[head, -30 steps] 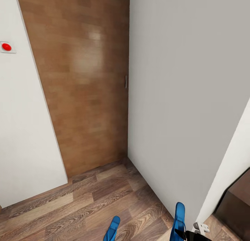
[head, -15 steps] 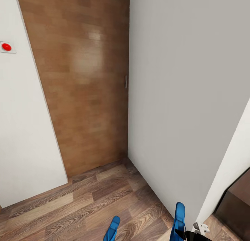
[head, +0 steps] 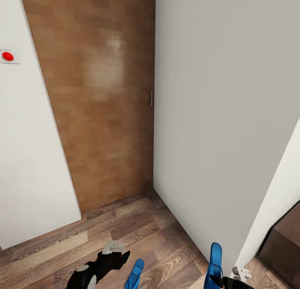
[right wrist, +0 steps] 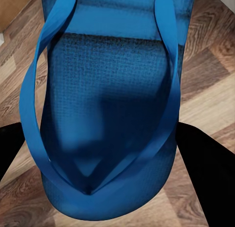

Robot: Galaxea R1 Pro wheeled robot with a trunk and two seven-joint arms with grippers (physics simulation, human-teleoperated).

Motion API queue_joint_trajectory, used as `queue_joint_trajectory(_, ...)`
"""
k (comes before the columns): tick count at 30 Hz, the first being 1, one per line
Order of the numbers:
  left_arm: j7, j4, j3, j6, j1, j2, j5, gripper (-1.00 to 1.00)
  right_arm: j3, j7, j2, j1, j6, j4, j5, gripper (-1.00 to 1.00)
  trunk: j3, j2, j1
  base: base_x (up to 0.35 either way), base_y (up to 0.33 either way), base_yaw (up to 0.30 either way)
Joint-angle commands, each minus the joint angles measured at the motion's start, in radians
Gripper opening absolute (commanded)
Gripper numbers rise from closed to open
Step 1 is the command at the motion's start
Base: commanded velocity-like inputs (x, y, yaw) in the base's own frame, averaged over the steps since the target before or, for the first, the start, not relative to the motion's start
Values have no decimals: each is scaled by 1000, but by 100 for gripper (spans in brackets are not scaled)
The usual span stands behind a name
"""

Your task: In the bedroom, move the book from the bed onto either nightstand, and place the two sandals side by side next to the bed.

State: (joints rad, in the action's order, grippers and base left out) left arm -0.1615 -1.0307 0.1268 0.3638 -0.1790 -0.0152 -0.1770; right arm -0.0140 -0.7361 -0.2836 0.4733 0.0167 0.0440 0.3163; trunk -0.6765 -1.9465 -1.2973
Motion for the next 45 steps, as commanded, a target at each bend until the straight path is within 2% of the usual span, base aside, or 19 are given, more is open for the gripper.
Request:
queue_joint_trajectory(1, 8, -20, 0, 37, -12, -6, -6, 100, -1, -3, 0, 1, 2, -1, 1, -100, -1, 0, 0, 0, 0, 0)
queue_joint_trajectory(3, 24, -50, 0, 122, -56, -25, -6, 100, -1, -3, 0, 1, 2, -1, 1, -100, -1, 0, 0, 0, 0, 0)
queue_joint_trajectory(5, 35, -46, 0, 250, -128, -39, -6, 100, -1, -3, 0, 1, 2, -1, 1, -100, -1, 0, 0, 0, 0, 0)
queue_joint_trajectory(6, 38, 9, 3, 346, -183, -48, -5, 100, -1, -3, 0, 1, 2, -1, 1, -100, -1, 0, 0, 0, 0, 0)
queue_joint_trajectory(7, 39, 46, 9, 366, -198, -53, -4, 100, -1, -3, 0, 1, 2, -1, 1, -100, -1, 0, 0, 0, 0, 0)
queue_joint_trajectory(8, 39, 85, 21, 371, -208, -58, -4, 100, -1, -3, 1, 1, 2, -1, 1, -100, -1, 0, 0, 0, 0, 0)
queue_joint_trajectory(9, 40, 142, 60, 357, -219, -69, 4, 100, -1, -3, 1, 1, 2, -1, 1, -100, -1, 0, 0, 0, 0, 0)
queue_joint_trajectory(10, 40, 151, 72, 353, -220, -70, 7, 100, -1, -3, 2, 1, 2, -1, 1, -100, -1, 0, 0, 0, 0, 0)
queue_joint_trajectory(12, 40, 210, 127, 338, -225, -75, 35, 100, -1, -3, 3, 1, 2, -1, 1, -100, -1, 0, 0, 0, 0, 0)
queue_joint_trajectory(14, 40, 260, 144, 318, -226, -78, 52, 100, -1, -3, 3, 1, 2, -1, 1, -100, -1, 0, 0, 0, 0, 0)
queue_joint_trajectory(23, 48, 272, 151, 306, -227, -78, 124, 100, -1, -4, 3, 1, 2, -1, 1, -100, -1, 0, 0, 0, 0, 0)
queue_joint_trajectory(24, 58, 271, 150, 305, -227, -78, 129, 100, -1, -4, 3, 1, 2, -1, 1, -100, -1, 0, 0, 0, 0, 0)
queue_joint_trajectory(25, 102, 270, 151, 305, -228, -80, 135, 100, -1, -4, 3, 1, 2, -1, 1, -100, -1, 0, 0, 0, 0, 0)
queue_joint_trajectory(31, 153, 270, 151, 305, -227, -93, 136, 100, -1, -4, 3, 1, 2, -1, 1, -100, -1, 0, 0, 0, 0, 0)
queue_joint_trajectory(45, 156, 270, 151, 305, -228, -95, 136, 100, -1, -5, 3, 1, 2, -1, 1, -100, -45, -98, -54, 0, 0, 0)
